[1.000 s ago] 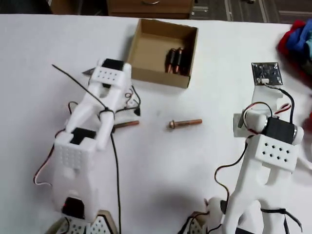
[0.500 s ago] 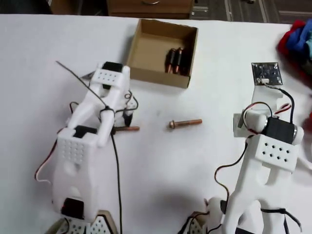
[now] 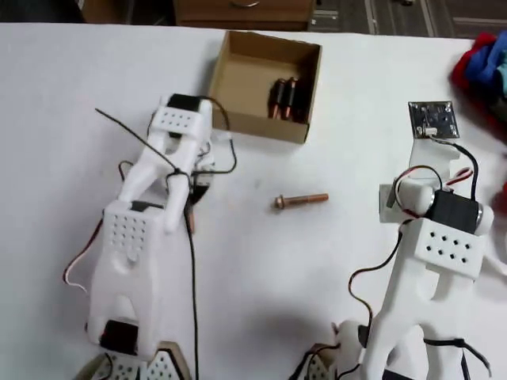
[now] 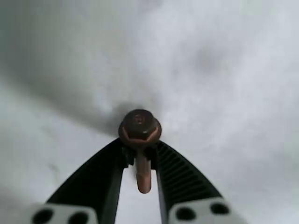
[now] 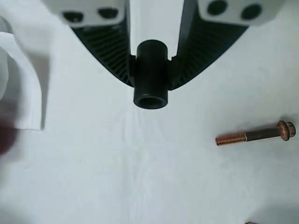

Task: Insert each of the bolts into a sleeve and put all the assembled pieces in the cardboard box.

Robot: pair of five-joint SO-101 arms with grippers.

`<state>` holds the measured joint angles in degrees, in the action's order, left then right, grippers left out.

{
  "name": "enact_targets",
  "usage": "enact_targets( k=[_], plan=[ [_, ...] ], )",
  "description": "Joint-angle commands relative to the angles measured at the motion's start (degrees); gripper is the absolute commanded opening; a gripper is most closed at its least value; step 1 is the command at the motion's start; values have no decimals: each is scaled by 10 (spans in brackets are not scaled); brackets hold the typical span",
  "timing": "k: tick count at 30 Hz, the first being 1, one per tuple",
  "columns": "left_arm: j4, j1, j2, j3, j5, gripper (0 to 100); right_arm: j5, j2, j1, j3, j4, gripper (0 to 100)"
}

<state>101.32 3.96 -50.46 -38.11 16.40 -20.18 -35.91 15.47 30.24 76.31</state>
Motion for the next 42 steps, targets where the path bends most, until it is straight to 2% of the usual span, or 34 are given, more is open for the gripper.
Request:
enact_targets(
  k=[1, 13, 18, 30, 32, 35, 39, 42],
  plan=[
    [7, -10, -2, -26, -113, 31, -1, -24, 2, -4, -7, 23],
    [-11, -5, -2, -25, -65, 33, -1, -24, 0, -4, -8, 23],
    [-11, -9, -2, -25, -62, 136, -1, -24, -1, -4, -8, 23],
    [-62, -6, -8, -19, -66, 142, -1, -28, 2, -4, -7, 23],
    [-53, -6, -21, -25, -66, 131, -1, -29, 2, -4, -7, 23],
    [-52, -7, -38, -25, -67, 20, -1, -29, 2, -4, -7, 23],
    [-34, -5, -31, -34, -67, 23, -1, -29, -1, -4, -6, 23],
    [8, 0, 5, -70, -67, 26, 0, -29, -1, -3, -4, 23]
  ],
)
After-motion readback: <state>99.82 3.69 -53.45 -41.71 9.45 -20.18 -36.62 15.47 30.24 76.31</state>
